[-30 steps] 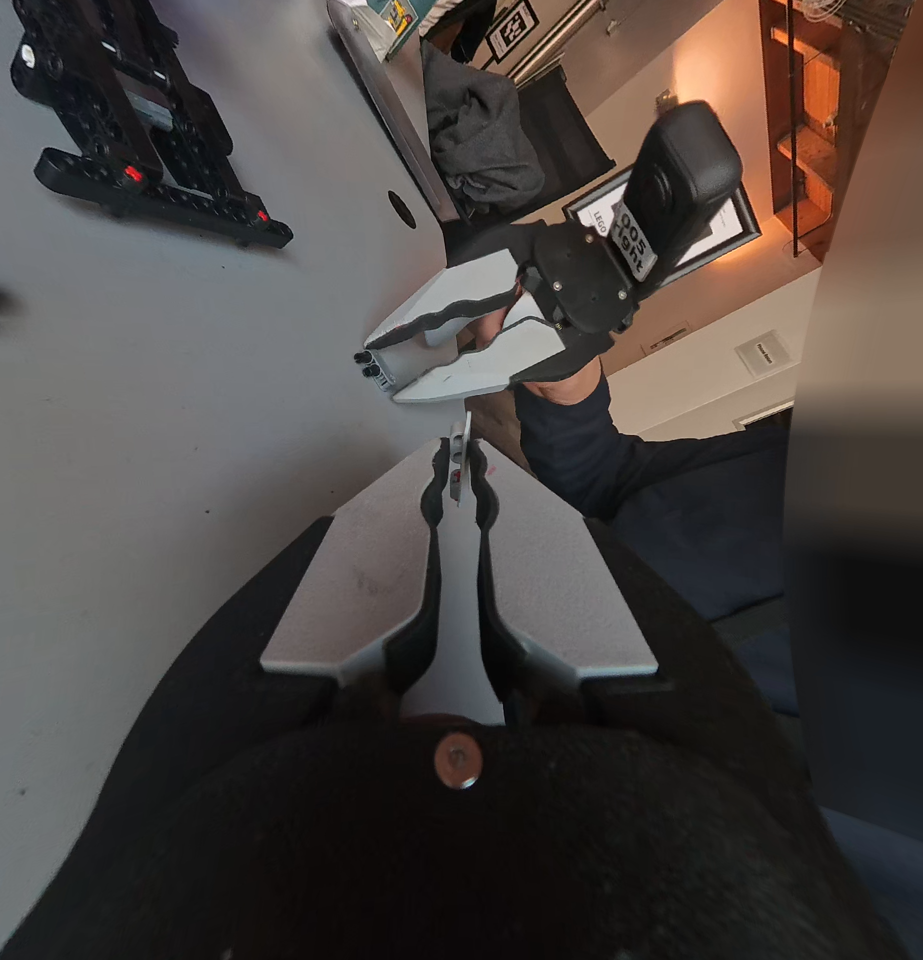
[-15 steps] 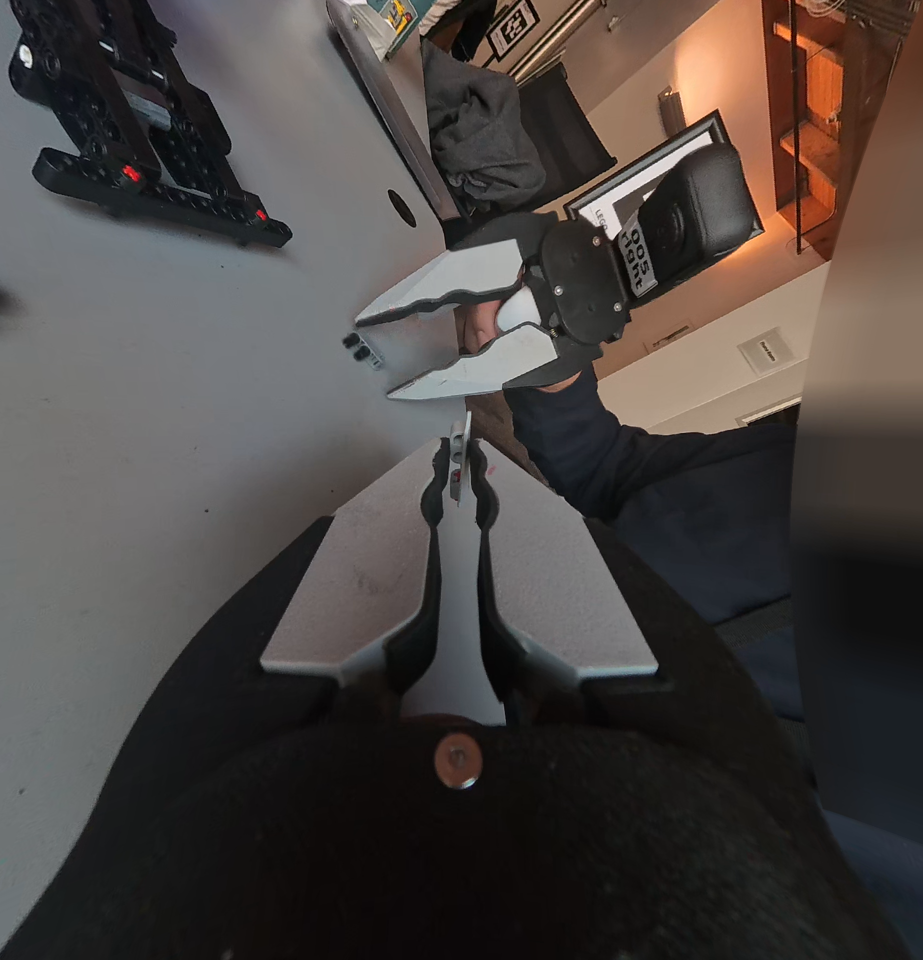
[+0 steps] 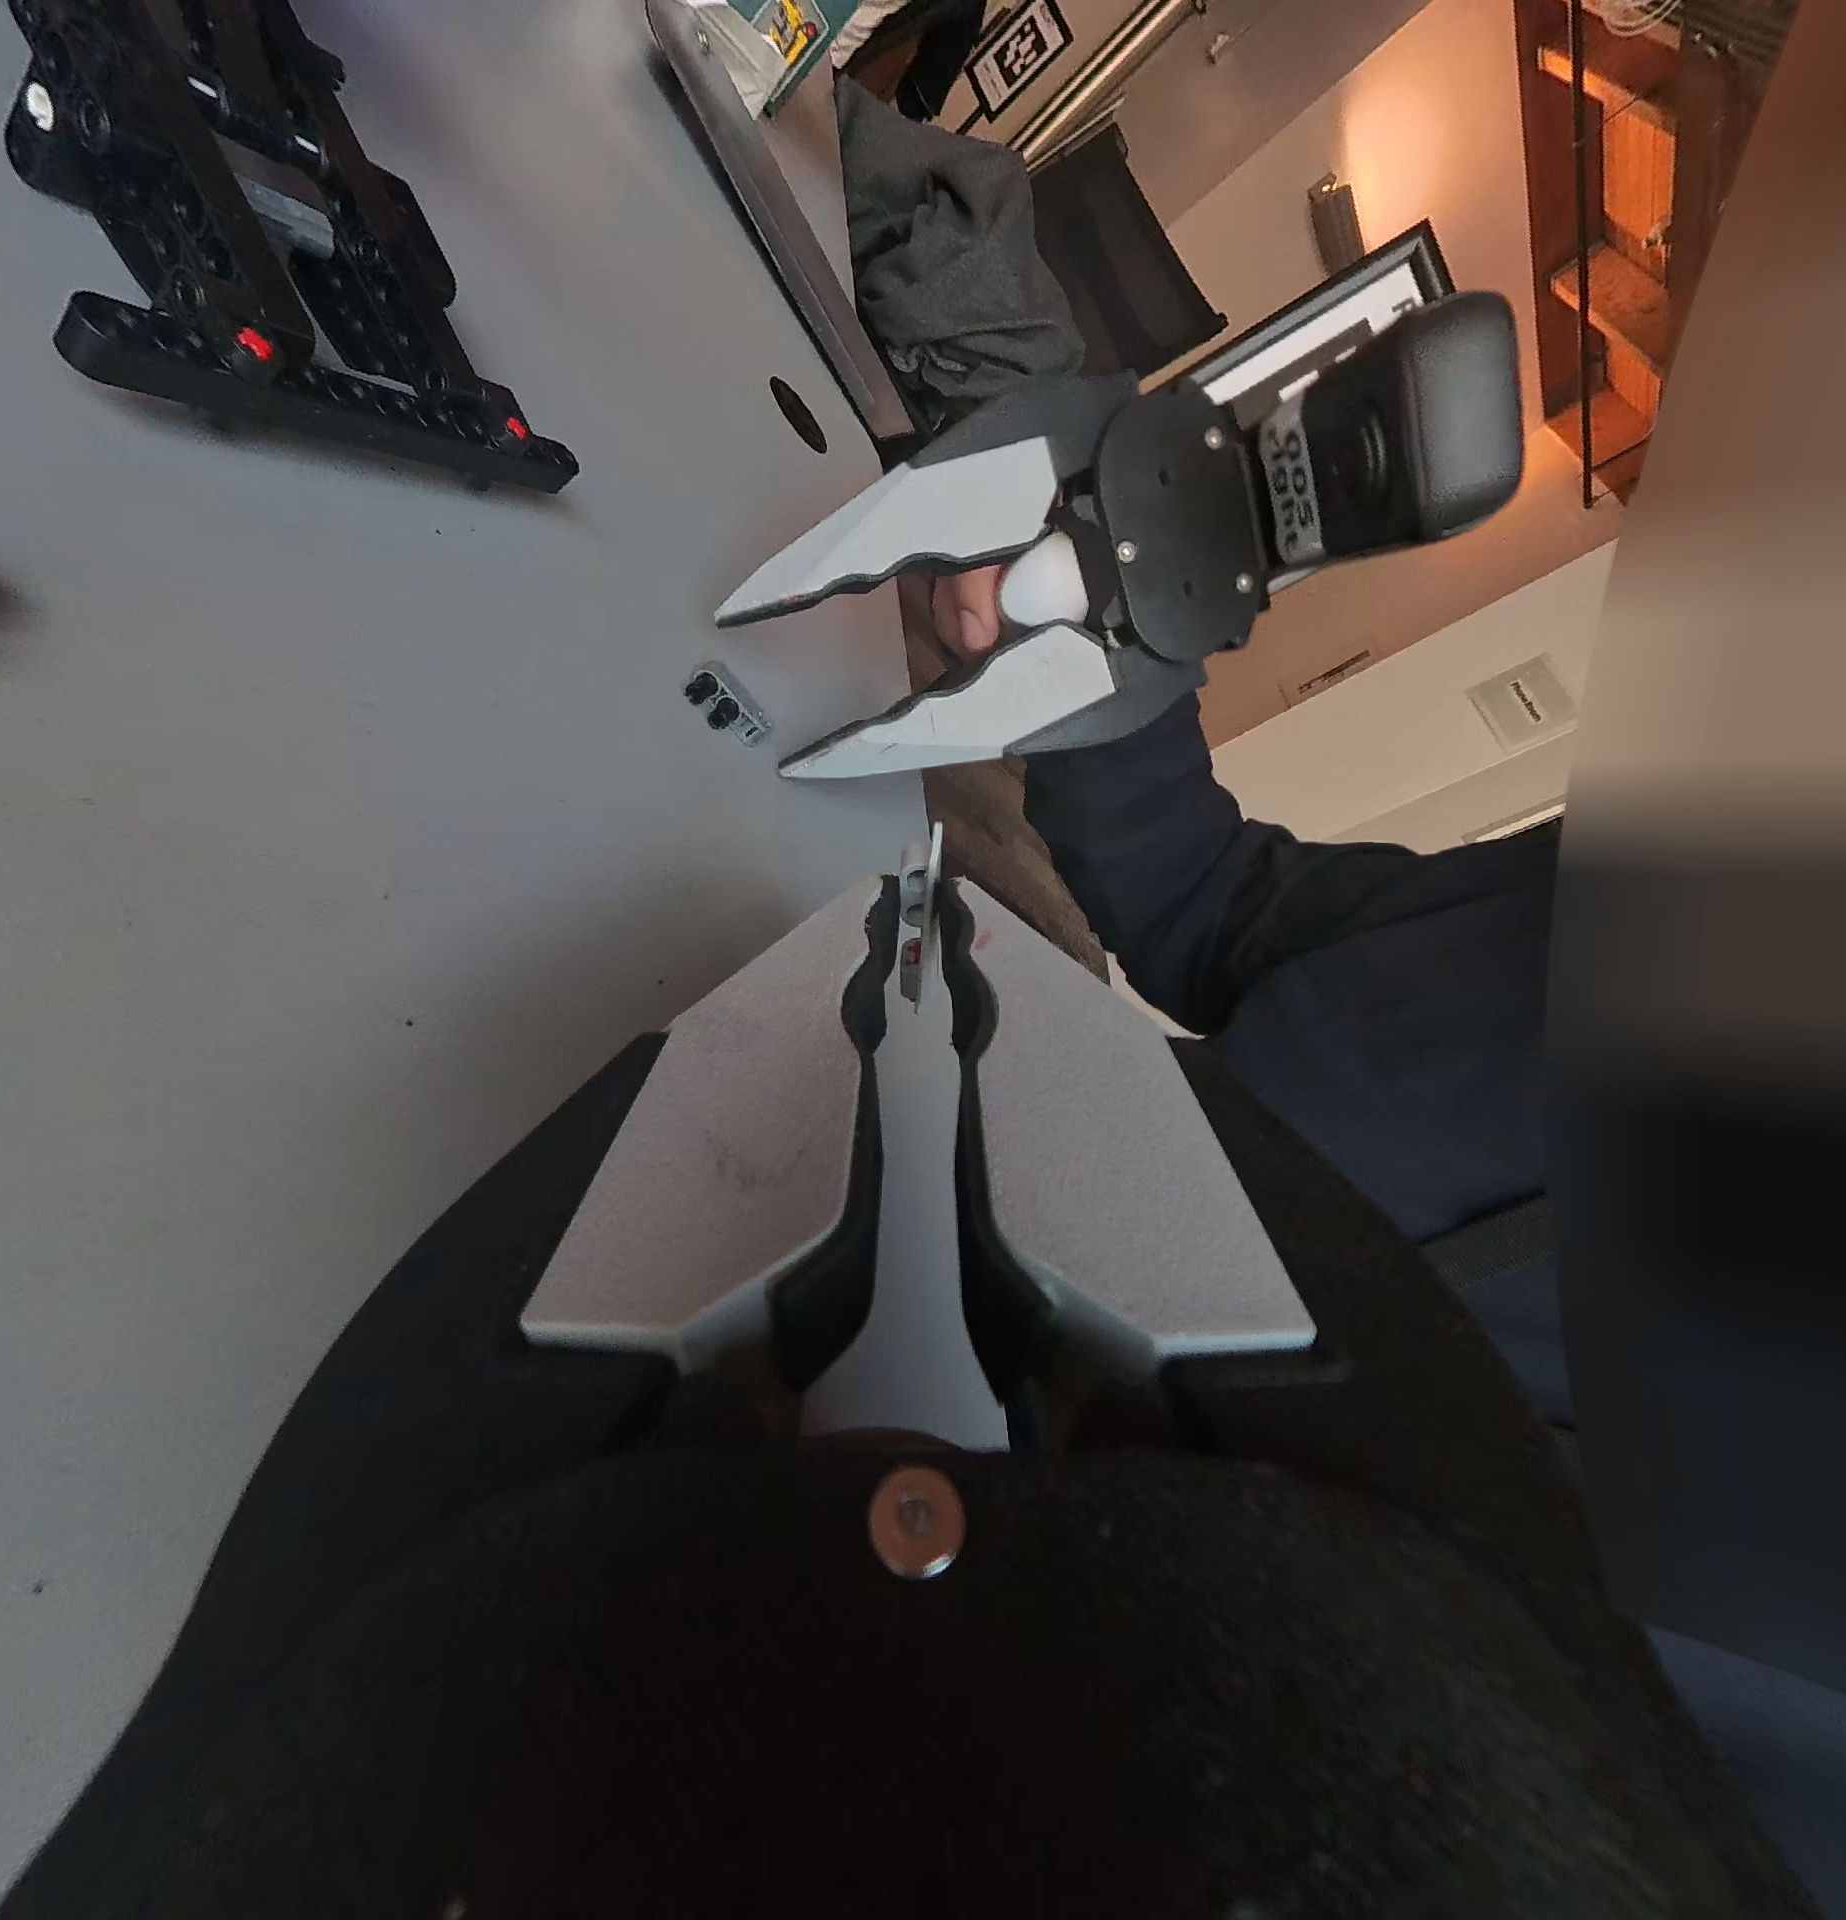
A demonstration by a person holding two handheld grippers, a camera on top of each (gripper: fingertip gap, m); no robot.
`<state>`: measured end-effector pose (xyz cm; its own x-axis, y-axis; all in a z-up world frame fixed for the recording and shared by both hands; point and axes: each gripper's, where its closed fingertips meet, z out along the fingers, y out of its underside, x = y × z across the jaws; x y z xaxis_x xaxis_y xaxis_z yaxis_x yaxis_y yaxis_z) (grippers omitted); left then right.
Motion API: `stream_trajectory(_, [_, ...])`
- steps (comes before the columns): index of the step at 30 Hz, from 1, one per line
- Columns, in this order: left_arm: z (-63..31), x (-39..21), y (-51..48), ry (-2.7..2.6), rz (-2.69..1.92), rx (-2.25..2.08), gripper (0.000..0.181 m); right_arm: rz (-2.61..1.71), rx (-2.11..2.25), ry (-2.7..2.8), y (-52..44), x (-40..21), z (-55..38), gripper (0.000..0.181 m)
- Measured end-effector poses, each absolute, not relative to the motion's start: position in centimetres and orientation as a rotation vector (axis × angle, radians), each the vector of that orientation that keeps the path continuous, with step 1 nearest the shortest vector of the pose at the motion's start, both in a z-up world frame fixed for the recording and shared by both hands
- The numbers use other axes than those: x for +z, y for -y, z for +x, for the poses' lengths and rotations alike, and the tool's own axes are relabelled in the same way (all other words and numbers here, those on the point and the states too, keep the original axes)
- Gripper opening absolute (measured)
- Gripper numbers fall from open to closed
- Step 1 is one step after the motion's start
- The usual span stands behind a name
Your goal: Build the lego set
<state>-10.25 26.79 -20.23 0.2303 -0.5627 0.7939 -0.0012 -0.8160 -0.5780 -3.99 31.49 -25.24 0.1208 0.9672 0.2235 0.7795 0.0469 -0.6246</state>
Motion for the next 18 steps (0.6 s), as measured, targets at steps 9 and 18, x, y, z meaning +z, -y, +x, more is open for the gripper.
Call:
stream_trajectory(9, [-10.28, -20.19, -26.82, -0.512, -2.046, -1.627, 0.003, -1.748, 0.652, 1.782, -31.65, -25.59, -4.53, 0.034])
stream_trajectory(18, [-10.31, -20.17, -26.87, -0.507, -2.045, -1.629, 0.003, -1.745, 0.736, 1.717, -31.68, -25.60, -4.85, 0.021])
